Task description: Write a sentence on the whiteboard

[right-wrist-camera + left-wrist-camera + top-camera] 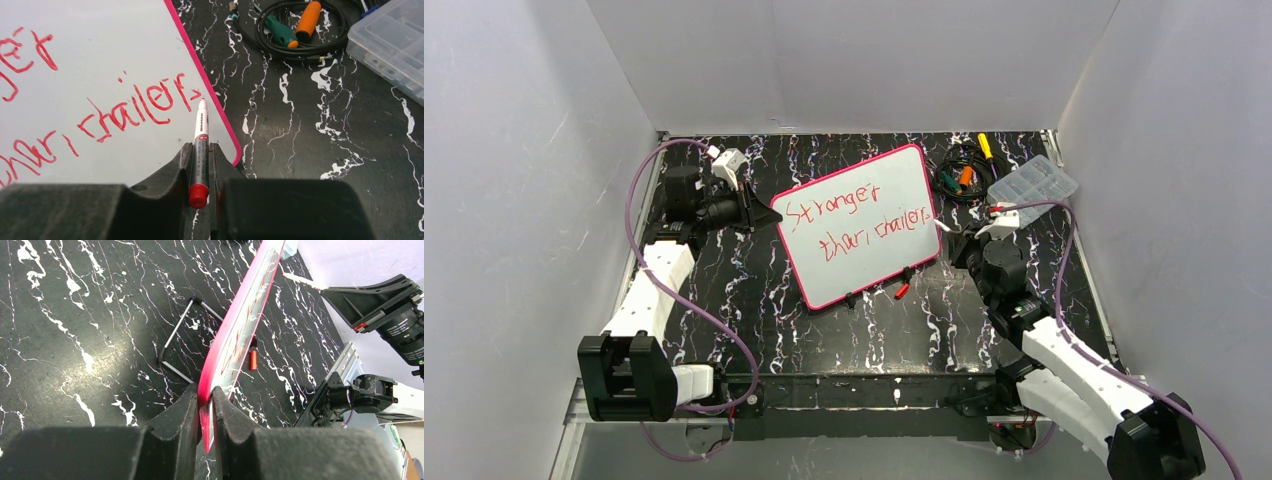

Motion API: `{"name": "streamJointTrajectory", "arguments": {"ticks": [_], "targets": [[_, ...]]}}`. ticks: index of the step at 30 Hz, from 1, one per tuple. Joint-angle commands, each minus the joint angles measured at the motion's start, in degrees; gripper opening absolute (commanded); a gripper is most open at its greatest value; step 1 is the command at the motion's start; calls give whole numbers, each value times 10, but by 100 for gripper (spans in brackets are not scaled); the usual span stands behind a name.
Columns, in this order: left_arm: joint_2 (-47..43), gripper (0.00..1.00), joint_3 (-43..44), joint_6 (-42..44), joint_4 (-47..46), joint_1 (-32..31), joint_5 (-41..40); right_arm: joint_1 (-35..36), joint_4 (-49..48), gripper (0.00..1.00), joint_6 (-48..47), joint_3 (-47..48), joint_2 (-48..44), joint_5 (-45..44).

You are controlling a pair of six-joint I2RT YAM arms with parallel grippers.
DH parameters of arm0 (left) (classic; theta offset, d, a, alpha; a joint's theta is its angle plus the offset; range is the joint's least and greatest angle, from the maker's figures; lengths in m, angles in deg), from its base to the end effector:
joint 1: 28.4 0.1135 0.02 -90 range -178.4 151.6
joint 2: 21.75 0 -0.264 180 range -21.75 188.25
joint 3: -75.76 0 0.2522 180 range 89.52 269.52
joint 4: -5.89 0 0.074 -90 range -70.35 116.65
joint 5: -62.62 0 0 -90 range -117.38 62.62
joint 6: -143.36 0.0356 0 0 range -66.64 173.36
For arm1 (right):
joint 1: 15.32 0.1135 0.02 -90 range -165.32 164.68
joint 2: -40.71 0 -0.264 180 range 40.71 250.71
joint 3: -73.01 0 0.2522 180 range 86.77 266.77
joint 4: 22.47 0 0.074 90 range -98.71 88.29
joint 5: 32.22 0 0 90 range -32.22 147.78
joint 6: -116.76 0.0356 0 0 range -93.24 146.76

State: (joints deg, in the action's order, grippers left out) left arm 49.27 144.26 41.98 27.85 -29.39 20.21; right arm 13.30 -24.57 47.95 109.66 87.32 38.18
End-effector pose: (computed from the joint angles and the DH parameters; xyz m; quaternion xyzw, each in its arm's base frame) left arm 0.2748 -0.0310 0.3114 0.1478 0.7861 -0.3907 0.4557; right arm 0.1756 0.0822 0.2470 0.0635 0.7486 0.1562 0.6412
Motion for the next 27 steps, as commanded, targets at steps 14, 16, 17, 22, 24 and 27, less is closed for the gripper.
{"name": "streamJointTrajectory", "arguments": {"ticks": [14,16,17,22,24,27], "targets": [[-11,0,-3,8,2,-3,1,0,-26,1,2,-5,32,-10],[-10,0,-4,8,2,-3,2,0,-31,1,2,-6,38,-10],[-10,0,-4,8,2,-3,2,0,-33,1,2,-7,41,-9],[-10,0,-5,9,2,-3,2,0,-36,1,2,-6,39,-8],[-10,0,-4,9,2,-3,0,0,-27,1,3,-4,26,-11],[-11,0,-3,10,7,-3,-7,0,0,1,5,1,-4,-20]]}}
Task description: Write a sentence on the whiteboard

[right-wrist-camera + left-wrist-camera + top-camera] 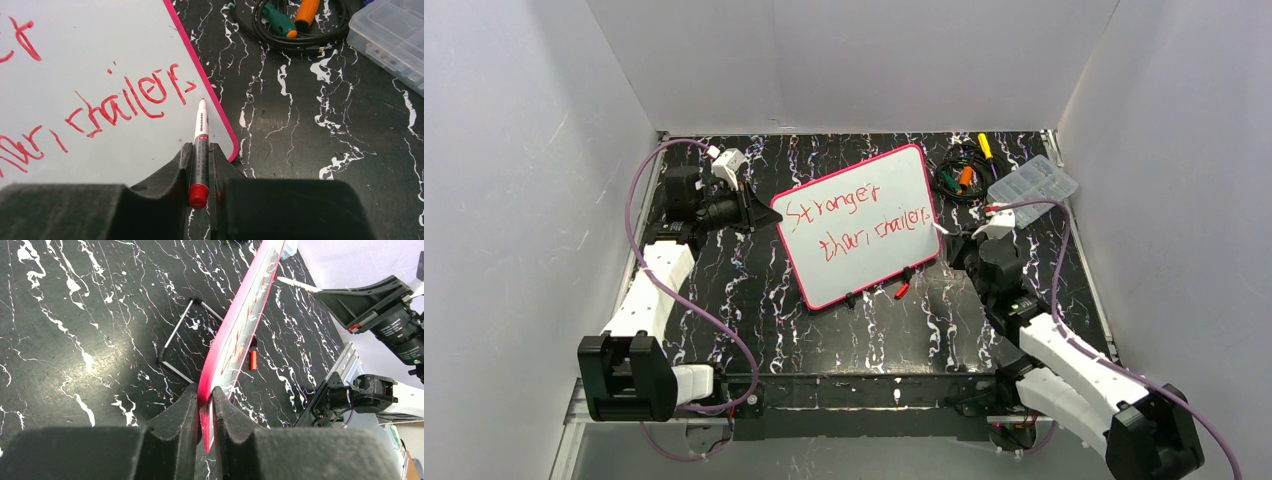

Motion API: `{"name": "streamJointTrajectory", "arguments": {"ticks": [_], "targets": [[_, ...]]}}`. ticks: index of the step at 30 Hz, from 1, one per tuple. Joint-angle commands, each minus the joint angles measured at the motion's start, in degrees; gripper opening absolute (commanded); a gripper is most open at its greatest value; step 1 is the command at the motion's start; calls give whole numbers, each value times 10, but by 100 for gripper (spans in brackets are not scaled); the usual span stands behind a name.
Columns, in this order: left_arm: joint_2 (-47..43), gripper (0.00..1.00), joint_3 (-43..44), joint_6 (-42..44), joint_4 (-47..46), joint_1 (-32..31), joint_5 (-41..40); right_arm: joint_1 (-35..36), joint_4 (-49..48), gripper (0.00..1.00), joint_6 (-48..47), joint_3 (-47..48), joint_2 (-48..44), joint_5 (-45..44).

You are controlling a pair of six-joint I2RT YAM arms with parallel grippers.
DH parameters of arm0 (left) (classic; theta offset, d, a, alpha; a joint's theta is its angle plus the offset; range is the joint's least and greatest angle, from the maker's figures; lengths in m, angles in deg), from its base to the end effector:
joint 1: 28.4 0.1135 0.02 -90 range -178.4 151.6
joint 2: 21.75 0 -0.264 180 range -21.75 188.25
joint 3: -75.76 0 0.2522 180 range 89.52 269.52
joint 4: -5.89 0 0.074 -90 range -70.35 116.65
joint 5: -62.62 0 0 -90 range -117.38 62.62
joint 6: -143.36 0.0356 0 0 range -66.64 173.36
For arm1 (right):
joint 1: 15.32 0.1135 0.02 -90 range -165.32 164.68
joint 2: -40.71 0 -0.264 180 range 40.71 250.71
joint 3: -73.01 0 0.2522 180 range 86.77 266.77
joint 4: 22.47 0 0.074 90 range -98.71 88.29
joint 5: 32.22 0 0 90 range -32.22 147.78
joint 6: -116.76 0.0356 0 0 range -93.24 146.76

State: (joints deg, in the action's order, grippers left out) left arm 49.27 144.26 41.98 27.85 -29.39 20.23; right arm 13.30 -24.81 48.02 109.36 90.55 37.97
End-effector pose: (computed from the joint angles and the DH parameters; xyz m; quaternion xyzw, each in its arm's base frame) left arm 0.2748 -0.0310 0.3114 0.1478 0.7860 -0.3908 0.4556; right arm 0.1817 0.0854 0.2356 0.0602 0.7664 0.1433 0.6233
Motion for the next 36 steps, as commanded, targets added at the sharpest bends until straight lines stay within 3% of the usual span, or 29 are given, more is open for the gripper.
{"name": "streamJointTrajectory", "arguments": {"ticks": [1,4,15,17,26,32,36], "targets": [[-12,0,-2,11,9,-3,-10,0,13,1,5,7,-46,-20],[-16,11,-2,14,15,-3,-19,0,44,1,5,20,-70,-19],[-51,71,-10,17,27,-3,-61,0,111,1,3,61,-109,14],[-65,77,-16,18,27,-3,-74,0,121,1,4,66,-113,24],[-189,84,-52,49,17,-9,-232,0,238,1,7,123,-140,66],[-233,83,-18,125,69,-131,-302,0,346,1,-1,190,-127,158],[-223,81,36,146,131,-225,-292,0,397,1,-6,224,-99,270]]}}
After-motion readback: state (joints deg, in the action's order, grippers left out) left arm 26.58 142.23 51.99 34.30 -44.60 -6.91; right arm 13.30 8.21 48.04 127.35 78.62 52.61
